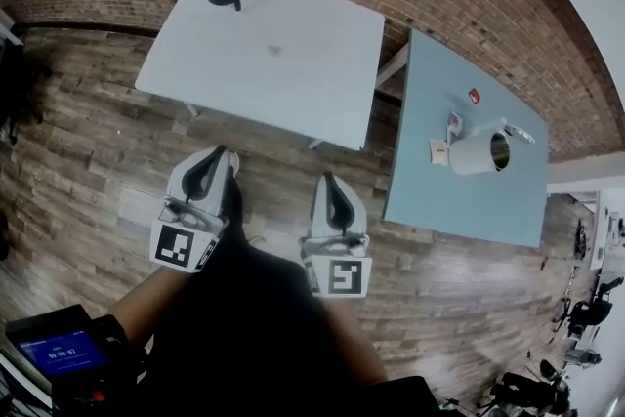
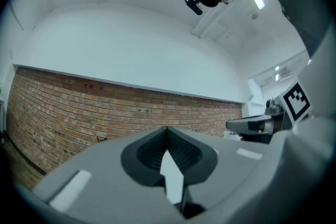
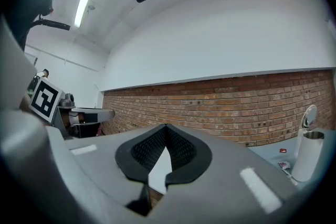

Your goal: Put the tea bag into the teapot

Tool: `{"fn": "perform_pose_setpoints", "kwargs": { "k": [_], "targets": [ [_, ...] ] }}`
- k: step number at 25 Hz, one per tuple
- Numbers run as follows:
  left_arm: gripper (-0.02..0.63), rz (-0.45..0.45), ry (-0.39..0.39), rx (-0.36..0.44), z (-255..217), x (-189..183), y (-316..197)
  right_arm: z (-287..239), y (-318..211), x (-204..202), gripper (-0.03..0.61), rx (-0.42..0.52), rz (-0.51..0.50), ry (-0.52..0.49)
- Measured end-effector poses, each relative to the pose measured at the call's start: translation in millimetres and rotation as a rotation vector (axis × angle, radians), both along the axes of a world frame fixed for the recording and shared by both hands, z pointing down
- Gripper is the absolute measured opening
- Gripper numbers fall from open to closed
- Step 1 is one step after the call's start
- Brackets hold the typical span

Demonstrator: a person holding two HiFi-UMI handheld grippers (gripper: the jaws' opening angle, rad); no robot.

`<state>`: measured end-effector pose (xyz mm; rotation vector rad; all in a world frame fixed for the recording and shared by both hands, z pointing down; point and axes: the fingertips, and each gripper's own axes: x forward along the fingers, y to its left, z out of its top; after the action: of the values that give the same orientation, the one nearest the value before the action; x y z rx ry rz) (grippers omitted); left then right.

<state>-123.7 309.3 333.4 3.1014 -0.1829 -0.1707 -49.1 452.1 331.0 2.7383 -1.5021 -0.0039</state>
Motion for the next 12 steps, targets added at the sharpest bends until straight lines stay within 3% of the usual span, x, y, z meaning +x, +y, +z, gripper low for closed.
{"fn": "perform_pose_setpoints", "kwargs": {
  "k": [12],
  "targets": [
    [0.0, 0.01, -0.011, -0.038, -11, 102, -98, -5, -104, 114, 0.002, -0.043, 0.08, 0.022]
  ]
}}
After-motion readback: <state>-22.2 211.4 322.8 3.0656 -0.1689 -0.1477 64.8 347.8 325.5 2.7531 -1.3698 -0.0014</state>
